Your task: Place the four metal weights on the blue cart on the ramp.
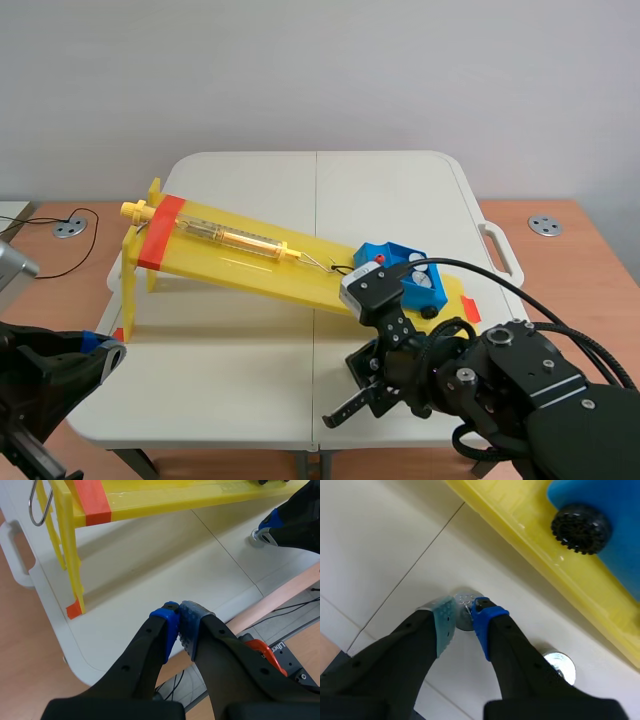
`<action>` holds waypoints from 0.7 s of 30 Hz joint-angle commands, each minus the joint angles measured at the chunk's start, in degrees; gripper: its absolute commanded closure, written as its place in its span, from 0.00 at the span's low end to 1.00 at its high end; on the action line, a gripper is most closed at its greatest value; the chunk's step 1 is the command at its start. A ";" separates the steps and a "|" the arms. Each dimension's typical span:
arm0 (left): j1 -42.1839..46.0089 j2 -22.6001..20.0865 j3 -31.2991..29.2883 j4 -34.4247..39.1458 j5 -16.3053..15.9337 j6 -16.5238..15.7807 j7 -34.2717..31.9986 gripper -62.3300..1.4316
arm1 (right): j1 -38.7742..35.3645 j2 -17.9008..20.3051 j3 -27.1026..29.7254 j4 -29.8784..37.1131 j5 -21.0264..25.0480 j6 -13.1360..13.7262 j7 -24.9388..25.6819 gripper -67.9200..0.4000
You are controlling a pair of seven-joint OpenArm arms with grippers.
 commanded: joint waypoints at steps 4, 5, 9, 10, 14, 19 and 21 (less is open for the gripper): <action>-0.48 0.94 -1.01 3.96 -2.78 -1.40 -4.92 0.91 | 4.94 0.35 -0.22 2.12 1.20 -1.49 2.64 0.98; -0.48 0.94 -1.01 3.96 -2.78 -1.40 -4.92 0.91 | 4.90 0.66 -0.22 2.47 1.27 -1.49 2.25 0.98; -0.48 0.94 -1.01 3.96 -2.78 -1.40 -4.94 0.91 | 3.26 3.02 -0.09 7.08 3.28 -1.46 0.87 0.98; -0.48 0.94 -1.01 3.96 -2.78 -1.40 -4.94 0.91 | 2.38 3.89 0.24 9.09 4.13 -1.46 0.74 0.98; -0.48 0.94 -1.01 3.96 -2.78 -1.40 -4.94 0.91 | -2.32 7.06 3.04 17.86 7.41 -1.46 -0.44 0.98; -0.48 0.94 -1.01 3.96 -2.78 -1.40 -4.92 0.91 | -8.92 10.69 8.04 27.85 12.44 0.13 -3.08 0.98; -0.48 0.94 -1.01 3.96 -2.78 -1.40 -4.92 0.91 | -11.72 11.98 10.47 31.56 14.80 0.61 -4.04 0.98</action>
